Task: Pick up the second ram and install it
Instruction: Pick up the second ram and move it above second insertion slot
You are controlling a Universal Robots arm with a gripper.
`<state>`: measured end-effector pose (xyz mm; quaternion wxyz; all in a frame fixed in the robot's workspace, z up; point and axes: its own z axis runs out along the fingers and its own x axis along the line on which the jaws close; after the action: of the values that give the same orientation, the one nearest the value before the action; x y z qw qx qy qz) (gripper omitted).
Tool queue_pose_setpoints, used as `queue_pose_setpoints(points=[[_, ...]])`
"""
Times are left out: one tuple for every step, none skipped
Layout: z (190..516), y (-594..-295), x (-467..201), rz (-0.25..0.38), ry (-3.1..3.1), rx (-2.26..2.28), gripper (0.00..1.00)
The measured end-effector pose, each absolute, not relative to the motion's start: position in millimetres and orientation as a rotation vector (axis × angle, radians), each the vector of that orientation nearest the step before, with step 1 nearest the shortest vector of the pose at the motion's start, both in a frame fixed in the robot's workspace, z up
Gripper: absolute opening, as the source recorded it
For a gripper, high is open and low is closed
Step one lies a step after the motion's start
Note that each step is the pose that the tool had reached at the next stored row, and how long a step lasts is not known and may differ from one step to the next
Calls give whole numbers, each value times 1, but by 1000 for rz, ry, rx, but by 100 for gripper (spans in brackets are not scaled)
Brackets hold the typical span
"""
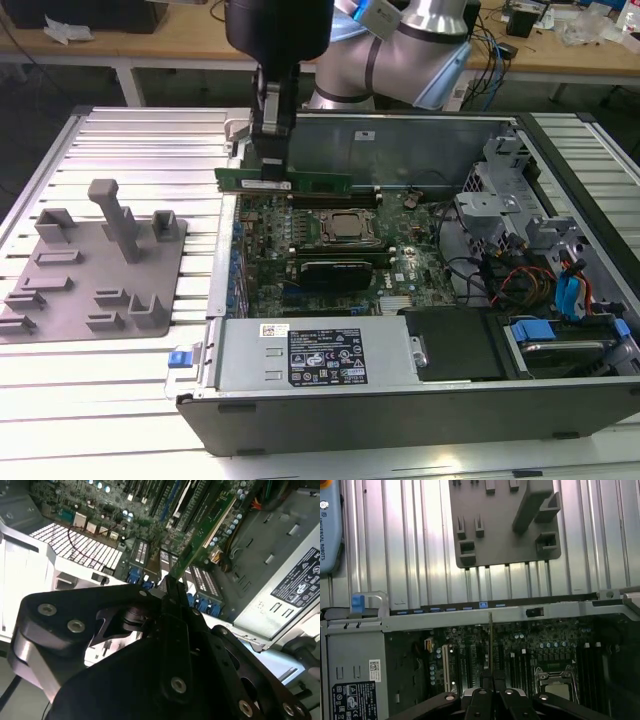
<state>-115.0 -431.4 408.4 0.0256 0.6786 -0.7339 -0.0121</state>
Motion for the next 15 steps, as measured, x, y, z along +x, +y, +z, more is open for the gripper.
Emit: queue_pose_setpoints(points=[[408, -431, -112, -38, -2271, 2096, 9], [408, -431, -109, -38, -2273, 2093, 9], [408, -431, -107, -38, -2274, 2092, 9], [408, -431, -106, -38, -2275, 2091, 9], [408, -431, -104, -38, -2277, 2089, 9], [407, -431, -101, -38, -2278, 2088, 9], [407, -431, -100, -38, -2279, 2087, 9], [407, -431, -98, -38, -2280, 2086, 9], [406, -431, -94, -38, -2282, 2084, 9], [406, -431, -90, -38, -2284, 2082, 9], [406, -431, -88, -38, -2285, 2080, 9], [405, -431, -85, -38, -2286, 2079, 9], [405, -431, -83, -38, -2287, 2078, 9], [404, -431, -82, -38, -2288, 2077, 9], [404, -431, -79, -39, -2290, 2076, 9]])
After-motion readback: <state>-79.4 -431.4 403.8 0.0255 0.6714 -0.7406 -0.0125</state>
